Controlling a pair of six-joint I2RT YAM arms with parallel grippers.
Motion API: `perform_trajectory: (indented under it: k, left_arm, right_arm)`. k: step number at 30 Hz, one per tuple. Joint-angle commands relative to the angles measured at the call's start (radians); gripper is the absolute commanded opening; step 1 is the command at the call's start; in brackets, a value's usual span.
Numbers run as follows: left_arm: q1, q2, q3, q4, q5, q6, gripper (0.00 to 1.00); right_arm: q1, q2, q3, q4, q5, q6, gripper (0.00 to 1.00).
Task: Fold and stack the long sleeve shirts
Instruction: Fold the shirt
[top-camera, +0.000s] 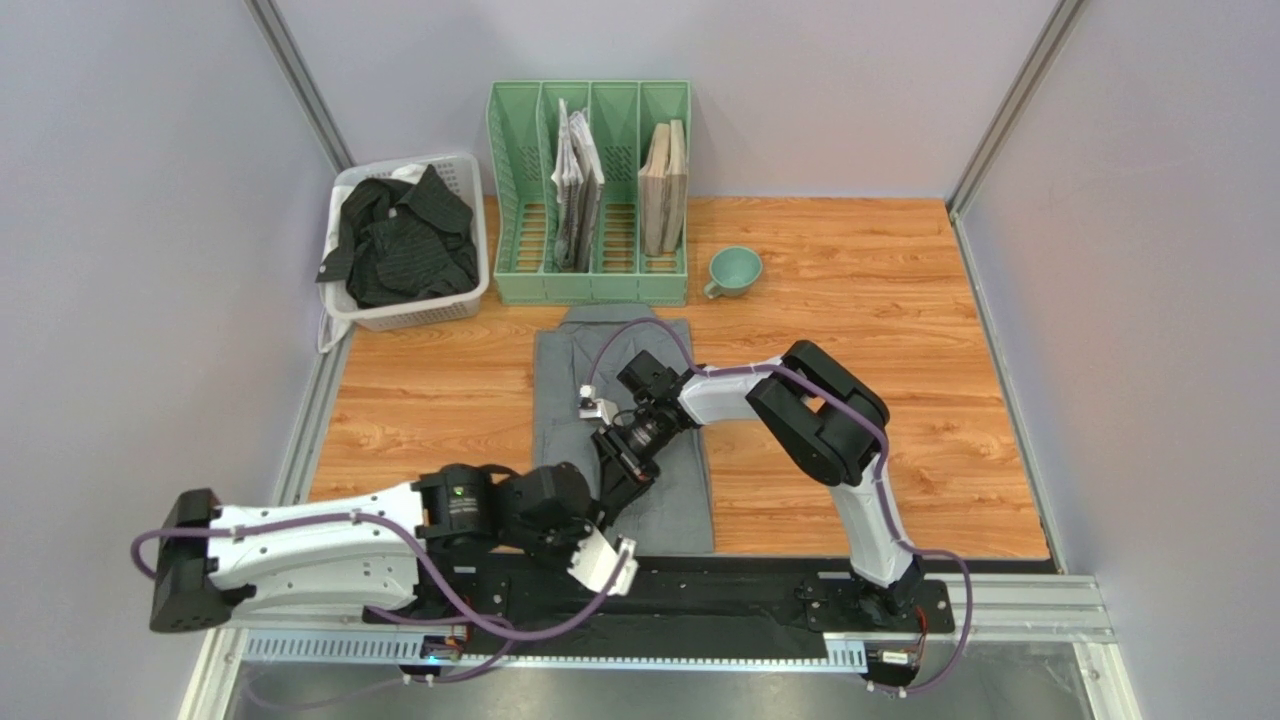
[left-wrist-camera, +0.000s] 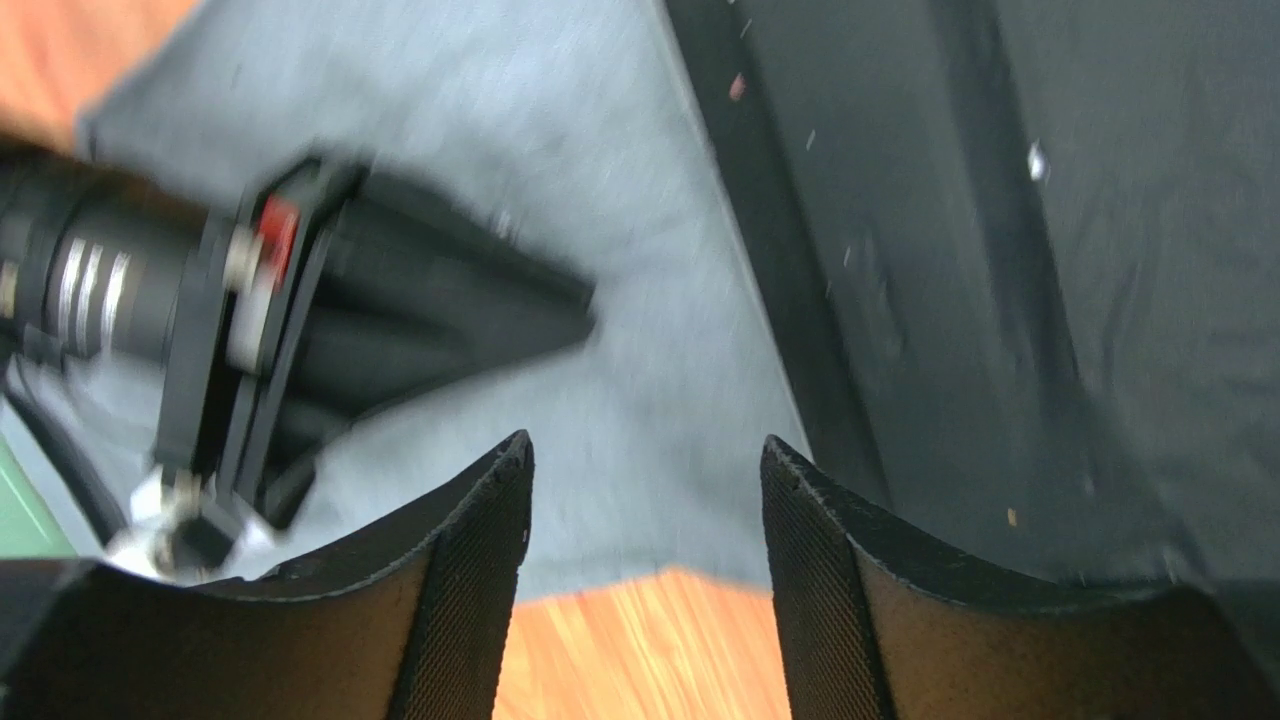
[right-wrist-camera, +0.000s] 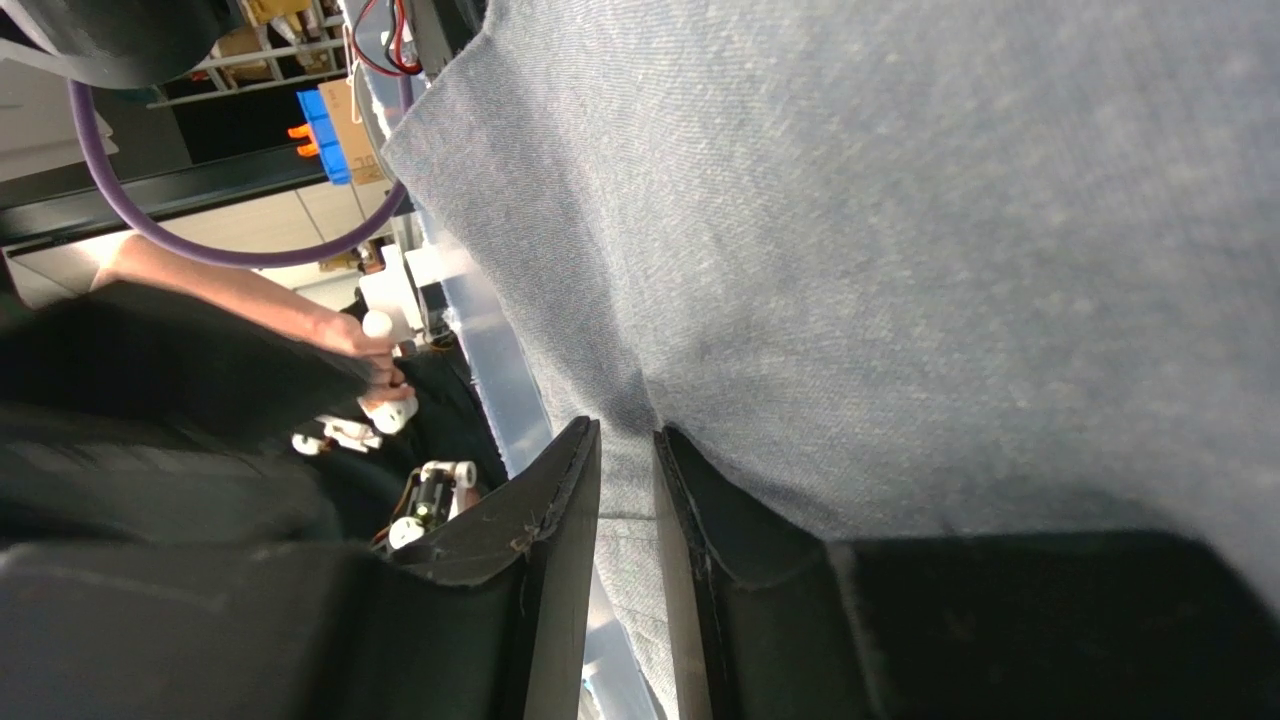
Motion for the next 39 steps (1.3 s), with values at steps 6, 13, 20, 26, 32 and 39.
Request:
perform_trajectory:
  k: [6, 13, 20, 26, 32, 39]
  left_arm:
    - [-0.239, 0.259, 0.002, 0.265, -0.217, -0.142, 0.53]
    - [-0.293, 0.382, -0.004, 0.34, -0.232, -0.167, 0.5]
    - [-0.293, 0.504, -0.027, 0.408, -0.341, -0.161, 0.33]
    - [-0.292, 0.525, -0.019, 0.393, -0.358, -0.164, 0.01]
    - [-0.292, 0.399, 0.108, 0.166, -0.099, -0.219, 0.0]
    - [-0.29, 0.336, 0.332, -0.122, 0.133, -0.328, 0.0]
  right_arm:
    - [-0.005, 0.028, 0.024, -0.003, 0.085, -0.029, 0.29]
    - [-0.016, 0.061, 0.024, -0.001, 0.072, -0.02, 0.29]
    - [-0.018, 0.055, 0.018, 0.008, 0.067, -0.021, 0.3]
    - [-0.016, 0.041, 0.001, 0.008, 0.067, -0.023, 0.3]
    - [-0.018, -0.06, 0.03, -0.053, 0.069, -0.058, 0.39]
    - [-0.088, -0.163, 0.24, -0.453, 0.153, -0.341, 0.57]
